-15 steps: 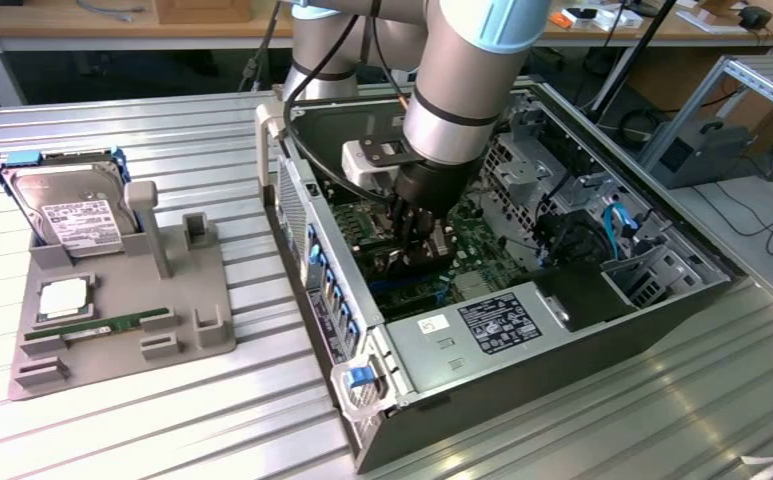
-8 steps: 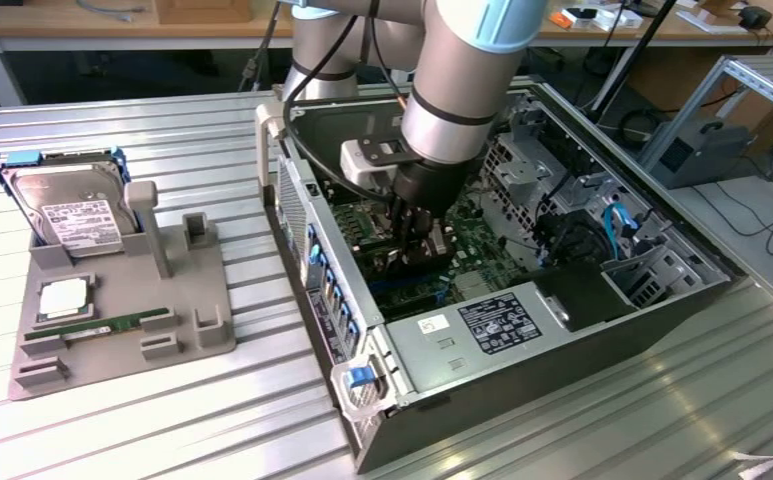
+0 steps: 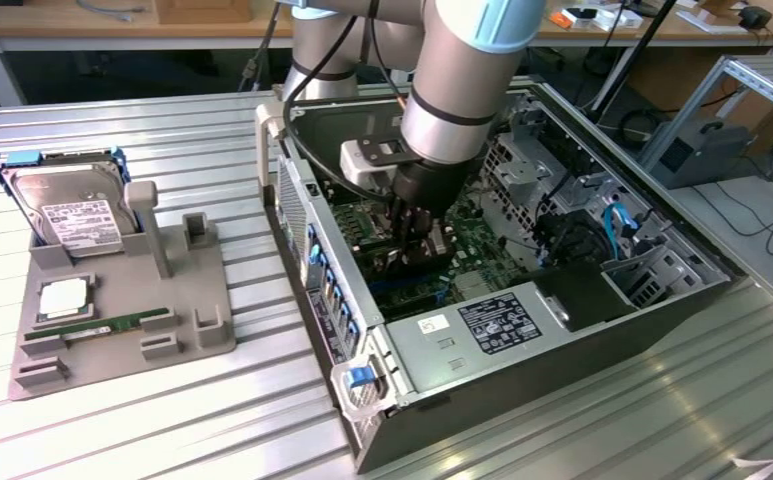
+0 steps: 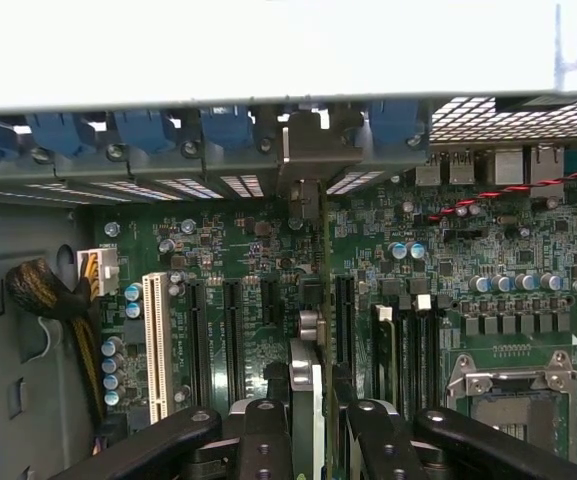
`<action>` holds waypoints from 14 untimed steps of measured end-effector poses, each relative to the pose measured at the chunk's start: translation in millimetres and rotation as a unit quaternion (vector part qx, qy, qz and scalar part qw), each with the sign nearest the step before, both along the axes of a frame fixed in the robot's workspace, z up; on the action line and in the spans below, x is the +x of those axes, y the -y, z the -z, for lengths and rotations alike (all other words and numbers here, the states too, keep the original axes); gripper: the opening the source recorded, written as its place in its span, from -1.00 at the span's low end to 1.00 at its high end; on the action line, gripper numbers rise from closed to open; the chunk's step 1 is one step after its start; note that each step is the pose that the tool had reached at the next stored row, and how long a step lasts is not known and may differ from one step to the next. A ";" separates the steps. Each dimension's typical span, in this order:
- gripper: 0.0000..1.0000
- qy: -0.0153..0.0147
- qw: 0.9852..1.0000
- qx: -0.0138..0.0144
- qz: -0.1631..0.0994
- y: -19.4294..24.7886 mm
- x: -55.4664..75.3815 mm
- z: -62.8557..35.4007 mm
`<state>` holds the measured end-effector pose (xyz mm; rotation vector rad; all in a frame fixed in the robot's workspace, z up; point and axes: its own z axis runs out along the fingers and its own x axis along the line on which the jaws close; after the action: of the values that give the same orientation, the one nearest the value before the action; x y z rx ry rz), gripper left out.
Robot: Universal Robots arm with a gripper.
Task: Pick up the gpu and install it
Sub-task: 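Insert the gpu into the slot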
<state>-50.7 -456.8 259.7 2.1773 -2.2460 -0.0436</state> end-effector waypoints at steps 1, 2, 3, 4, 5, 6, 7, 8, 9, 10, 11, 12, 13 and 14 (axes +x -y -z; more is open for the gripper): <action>-0.47 0.000 1.000 0.000 0.000 0.0 0.0 0.3; -0.47 0.000 1.000 0.000 0.000 0.0 0.0 0.8; -0.47 0.000 1.000 0.000 0.000 0.0 0.0 1.2; -0.47 0.000 1.000 0.000 0.000 0.0 0.0 1.9; -0.47 0.000 1.000 0.000 0.000 0.1 0.0 2.3; -0.47 0.000 1.000 0.000 0.000 0.1 0.0 2.7; -0.47 0.000 1.000 0.000 0.000 0.0 0.0 3.1; -0.47 0.000 1.000 0.000 0.000 0.0 0.0 3.4; -0.47 0.000 1.000 0.000 0.000 0.0 0.0 3.5; -0.47 0.000 1.000 0.000 0.000 0.0 0.0 3.4; -0.47 0.000 1.000 0.000 0.000 -0.1 0.0 2.6; -0.47 0.000 1.000 0.000 0.000 -0.2 0.1 1.5; -0.47 0.000 1.000 0.000 0.000 -0.1 0.1 0.8; -0.47 0.000 1.000 -0.001 0.000 -0.1 0.0 -1.1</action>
<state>-50.7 -456.7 260.8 2.1762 -2.2449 -0.0401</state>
